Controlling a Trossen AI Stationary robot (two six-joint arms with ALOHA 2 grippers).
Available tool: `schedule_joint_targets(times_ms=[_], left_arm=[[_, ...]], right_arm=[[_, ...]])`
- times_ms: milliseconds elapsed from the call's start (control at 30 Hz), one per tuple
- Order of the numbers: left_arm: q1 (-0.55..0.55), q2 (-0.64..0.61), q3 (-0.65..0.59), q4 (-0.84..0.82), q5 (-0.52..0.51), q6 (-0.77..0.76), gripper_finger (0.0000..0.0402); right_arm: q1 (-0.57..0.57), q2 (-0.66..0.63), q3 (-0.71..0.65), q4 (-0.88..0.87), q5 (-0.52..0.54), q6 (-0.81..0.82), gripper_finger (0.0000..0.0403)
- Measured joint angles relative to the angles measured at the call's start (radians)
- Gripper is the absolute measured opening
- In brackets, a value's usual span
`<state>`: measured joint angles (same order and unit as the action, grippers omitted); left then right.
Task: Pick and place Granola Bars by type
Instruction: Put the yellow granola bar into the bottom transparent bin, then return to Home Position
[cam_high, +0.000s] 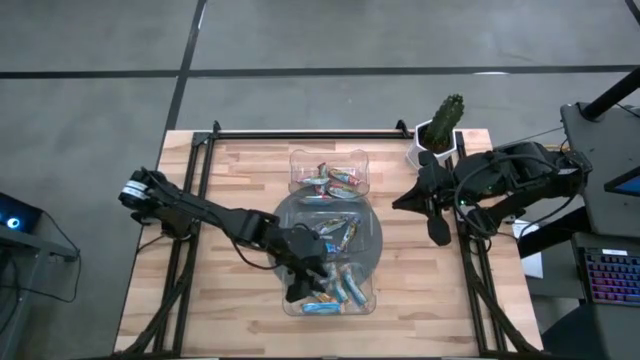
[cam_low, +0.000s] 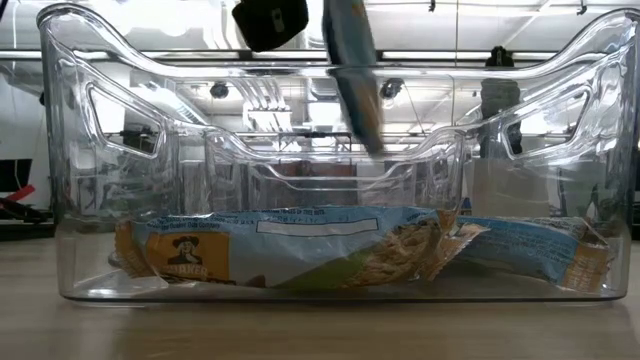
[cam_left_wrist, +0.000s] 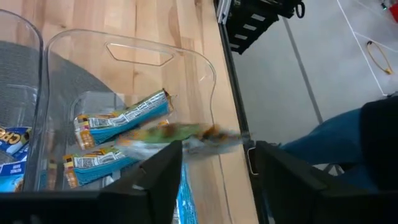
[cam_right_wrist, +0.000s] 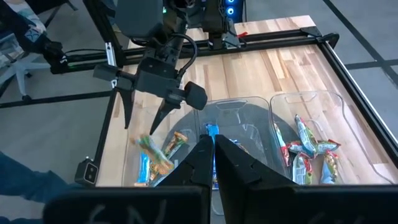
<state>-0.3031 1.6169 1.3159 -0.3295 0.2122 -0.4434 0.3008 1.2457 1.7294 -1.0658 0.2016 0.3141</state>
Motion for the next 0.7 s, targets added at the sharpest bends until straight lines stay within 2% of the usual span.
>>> schedule_joint_targets(times_ms=[167,433,533,700], left_arm=[[0.000,-0.002,0.000,-0.016,0.007,-0.023,0.0213],[0.000,-0.002,0.015,-0.141,0.015,-0.028,0.0216],[0.000,-0.010,0.044,-0.215,0.015,-0.027,0.0215],[0.001,-0.019,0.106,-0.250,0.013,0.000,0.0210]], right_arm=[[0.000,0.000,0.000,0.000,0.000,0.000,0.0009],[0.000,0.001,0.000,0.000,0.000,-0.008,0.0008],[0.000,0.001,0.000,0.000,0.000,-0.011,0.0008],[0.000,0.001,0.000,0.000,0.000,-0.012,0.0008]])
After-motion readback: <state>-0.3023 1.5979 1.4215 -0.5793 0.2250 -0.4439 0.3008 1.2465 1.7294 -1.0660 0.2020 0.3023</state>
